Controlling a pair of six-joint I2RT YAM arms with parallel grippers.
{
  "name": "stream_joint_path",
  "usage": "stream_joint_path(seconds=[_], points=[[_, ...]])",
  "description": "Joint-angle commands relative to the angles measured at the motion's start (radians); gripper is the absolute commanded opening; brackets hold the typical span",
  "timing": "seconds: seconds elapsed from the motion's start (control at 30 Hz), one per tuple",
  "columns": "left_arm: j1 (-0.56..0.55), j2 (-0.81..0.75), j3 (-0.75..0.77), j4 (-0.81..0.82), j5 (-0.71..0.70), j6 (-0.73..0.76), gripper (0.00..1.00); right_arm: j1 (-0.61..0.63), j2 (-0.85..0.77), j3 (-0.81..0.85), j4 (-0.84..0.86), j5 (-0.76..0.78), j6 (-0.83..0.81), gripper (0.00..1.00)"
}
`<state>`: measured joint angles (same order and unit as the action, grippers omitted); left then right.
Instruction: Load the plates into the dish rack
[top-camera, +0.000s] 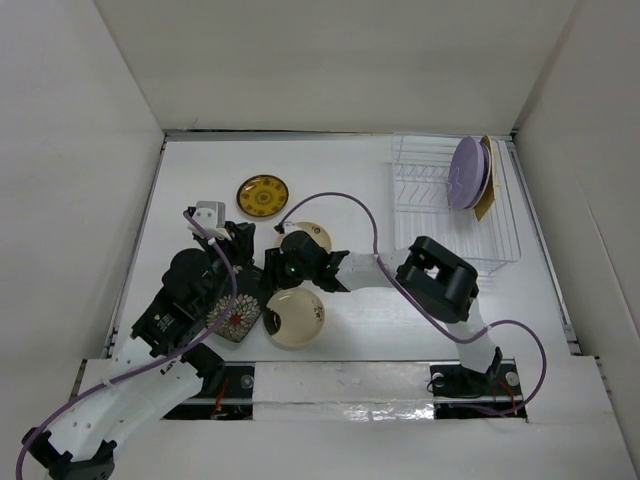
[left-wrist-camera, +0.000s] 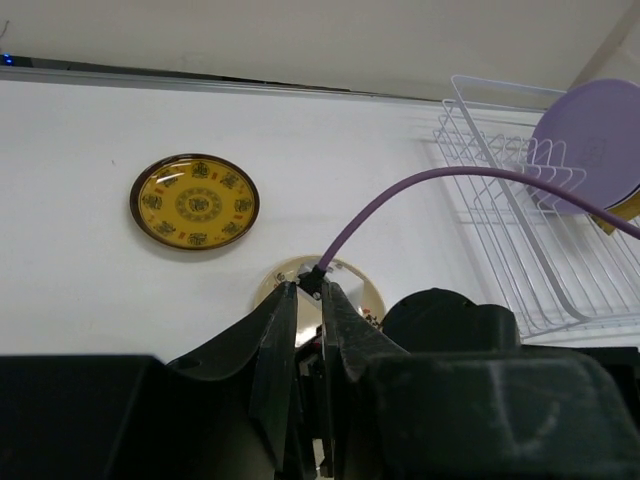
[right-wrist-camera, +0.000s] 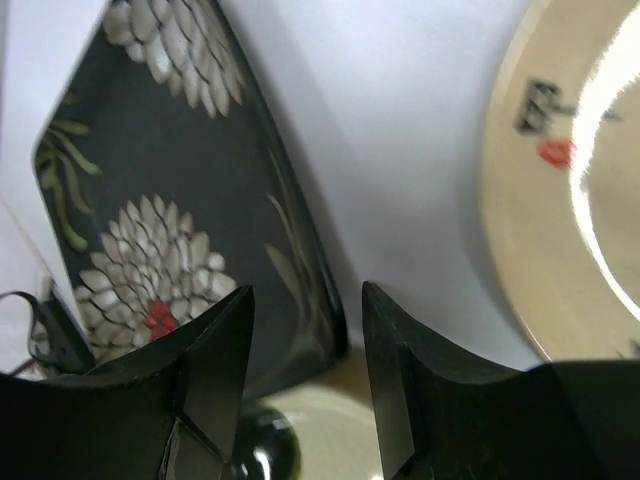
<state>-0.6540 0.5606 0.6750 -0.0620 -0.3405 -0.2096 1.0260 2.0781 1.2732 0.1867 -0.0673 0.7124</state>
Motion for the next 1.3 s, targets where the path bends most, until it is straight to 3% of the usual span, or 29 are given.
stream_joint_path(seconds=[0.0, 0.23, 0.43, 0.53, 0.57, 0.67, 0.97, 1.27], points=[[0.002, -0.001, 0.015, 0.044, 0.009, 0.012, 0.14, 0.0, 0.056, 0.069, 0.042, -0.028, 0.019, 0.53], [0.002, -0.011, 0.017, 0.044, 0.006, 0.012, 0.14, -0.009, 0.111, 0.12, 0.06, -0.089, 0.048, 0.5], [0.002, -0.018, 0.017, 0.044, 0.008, 0.013, 0.15, -0.009, 0.146, 0.117, 0.114, -0.156, 0.101, 0.39], [0.002, -0.028, 0.017, 0.044, 0.005, 0.013, 0.15, -0.009, 0.157, 0.12, 0.138, -0.192, 0.122, 0.23], [0.002, -0.031, 0.017, 0.042, 0.0, 0.013, 0.15, -0.009, 0.158, 0.123, 0.143, -0.2, 0.128, 0.12], [0.002, -0.047, 0.014, 0.042, -0.005, 0.013, 0.15, -0.009, 0.146, 0.138, 0.149, -0.212, 0.13, 0.0], [0.002, -0.09, 0.012, 0.047, -0.012, 0.013, 0.16, -0.029, -0.018, 0.088, 0.345, -0.233, 0.205, 0.0], [0.002, -0.159, 0.006, 0.042, -0.051, 0.01, 0.17, -0.132, -0.196, 0.066, 0.381, -0.229, 0.219, 0.0]])
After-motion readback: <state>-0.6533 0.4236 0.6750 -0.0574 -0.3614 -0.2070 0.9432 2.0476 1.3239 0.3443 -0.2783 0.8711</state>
